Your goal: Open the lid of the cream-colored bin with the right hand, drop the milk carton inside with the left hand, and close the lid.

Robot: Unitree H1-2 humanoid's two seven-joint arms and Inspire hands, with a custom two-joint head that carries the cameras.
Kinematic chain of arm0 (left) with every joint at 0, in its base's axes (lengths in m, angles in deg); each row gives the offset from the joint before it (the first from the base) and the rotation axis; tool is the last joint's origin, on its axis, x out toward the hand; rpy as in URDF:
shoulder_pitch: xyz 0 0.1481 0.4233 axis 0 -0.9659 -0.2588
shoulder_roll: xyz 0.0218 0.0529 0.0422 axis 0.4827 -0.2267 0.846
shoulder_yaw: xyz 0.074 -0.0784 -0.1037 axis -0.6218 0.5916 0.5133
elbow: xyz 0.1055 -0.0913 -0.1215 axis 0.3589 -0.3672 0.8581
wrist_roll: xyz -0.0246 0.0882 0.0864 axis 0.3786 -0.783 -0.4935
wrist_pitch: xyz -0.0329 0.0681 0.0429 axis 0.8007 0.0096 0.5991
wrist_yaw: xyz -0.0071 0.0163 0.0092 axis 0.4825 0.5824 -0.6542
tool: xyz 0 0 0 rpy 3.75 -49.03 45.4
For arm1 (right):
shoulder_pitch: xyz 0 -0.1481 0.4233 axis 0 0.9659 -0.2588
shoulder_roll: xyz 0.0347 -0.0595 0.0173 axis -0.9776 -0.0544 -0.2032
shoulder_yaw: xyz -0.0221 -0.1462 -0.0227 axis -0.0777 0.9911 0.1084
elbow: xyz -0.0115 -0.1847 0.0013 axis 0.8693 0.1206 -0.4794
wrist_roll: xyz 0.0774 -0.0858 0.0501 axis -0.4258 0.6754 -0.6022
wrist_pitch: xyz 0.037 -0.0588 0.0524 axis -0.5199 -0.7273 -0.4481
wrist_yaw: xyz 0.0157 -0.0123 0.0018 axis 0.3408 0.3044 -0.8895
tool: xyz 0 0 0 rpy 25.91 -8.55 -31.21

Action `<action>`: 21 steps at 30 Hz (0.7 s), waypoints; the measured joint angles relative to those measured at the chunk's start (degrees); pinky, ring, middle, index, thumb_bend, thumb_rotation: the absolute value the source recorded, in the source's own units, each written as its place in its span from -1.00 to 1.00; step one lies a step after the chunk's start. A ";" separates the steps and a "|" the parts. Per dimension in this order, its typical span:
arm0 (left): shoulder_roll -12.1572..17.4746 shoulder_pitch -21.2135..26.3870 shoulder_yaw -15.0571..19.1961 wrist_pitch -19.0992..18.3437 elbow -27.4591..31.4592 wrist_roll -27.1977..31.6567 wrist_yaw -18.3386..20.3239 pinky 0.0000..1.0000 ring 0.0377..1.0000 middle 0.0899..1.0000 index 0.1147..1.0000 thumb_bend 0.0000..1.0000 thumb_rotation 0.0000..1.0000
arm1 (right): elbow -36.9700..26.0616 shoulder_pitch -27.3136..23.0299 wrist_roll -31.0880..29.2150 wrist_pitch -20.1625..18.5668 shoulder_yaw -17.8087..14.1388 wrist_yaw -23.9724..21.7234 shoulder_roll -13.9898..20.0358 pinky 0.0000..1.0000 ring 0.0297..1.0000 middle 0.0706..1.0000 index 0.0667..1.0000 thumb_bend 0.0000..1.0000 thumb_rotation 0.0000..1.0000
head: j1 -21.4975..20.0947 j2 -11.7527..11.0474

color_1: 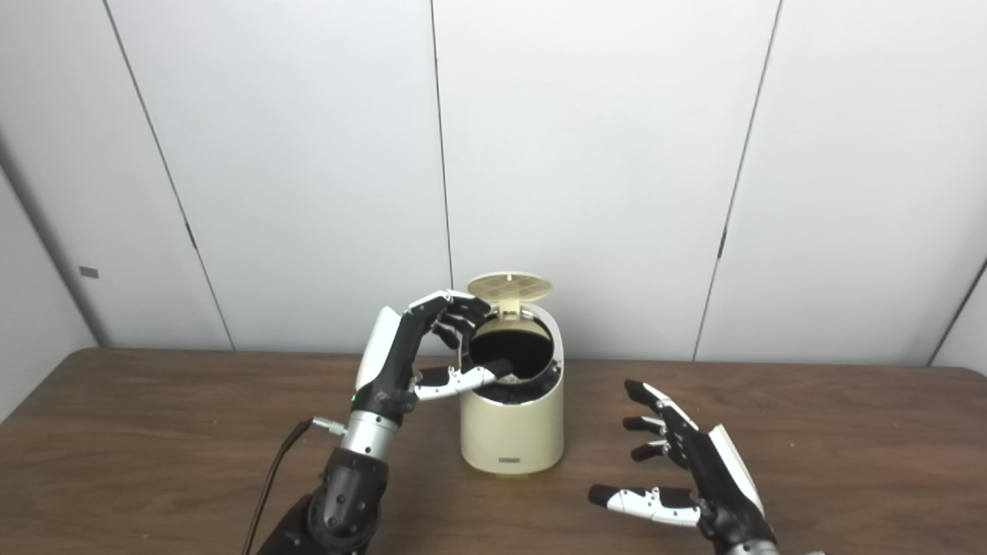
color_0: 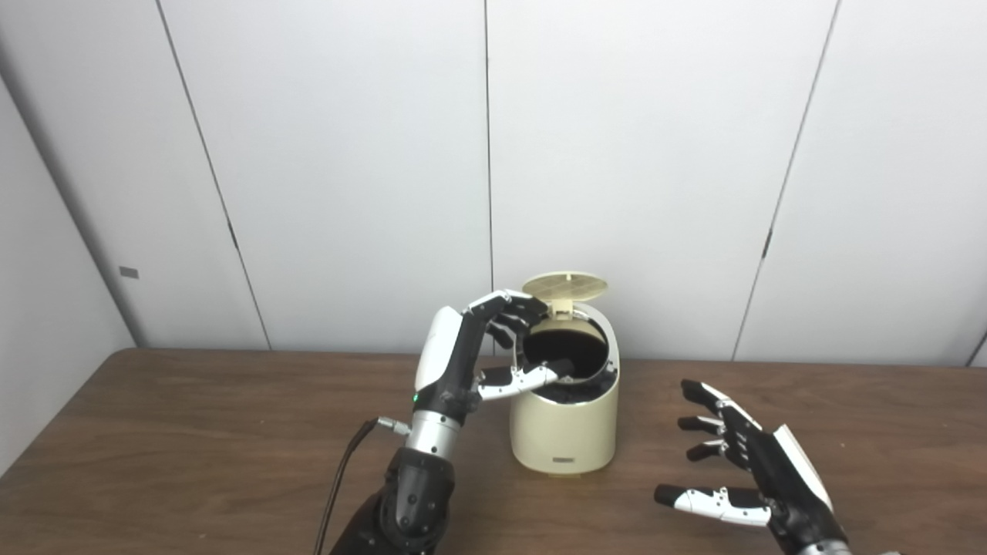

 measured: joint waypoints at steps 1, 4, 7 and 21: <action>-0.25 -0.90 0.54 0.55 1.08 0.79 0.35 -0.18 -0.01 0.09 0.13 0.48 -0.72 | 0.00 0.00 0.01 0.00 0.00 0.00 0.00 0.18 0.53 0.76 0.73 0.53 -0.50 | 0.00 0.00; -0.69 -2.84 1.86 2.62 3.21 4.89 3.26 -0.10 0.11 0.20 0.19 0.42 -0.81 | 0.00 -0.02 0.02 -0.01 0.03 0.00 0.00 0.20 0.54 0.76 0.73 0.53 -0.50 | 0.26 0.00; -0.01 -3.32 3.43 4.08 4.80 11.51 7.67 0.16 0.32 0.42 0.40 0.49 -0.70 | 0.02 -0.03 0.00 -0.01 0.04 0.00 0.01 0.20 0.53 0.76 0.73 0.52 -0.54 | 0.44 0.00; -0.68 -7.57 11.55 1.09 9.38 27.29 16.62 0.04 0.29 0.46 0.56 0.61 -0.34 | 0.08 -0.17 -0.44 -0.45 0.21 -0.31 0.02 0.23 0.59 0.78 0.72 0.53 -0.52 | 0.79 0.35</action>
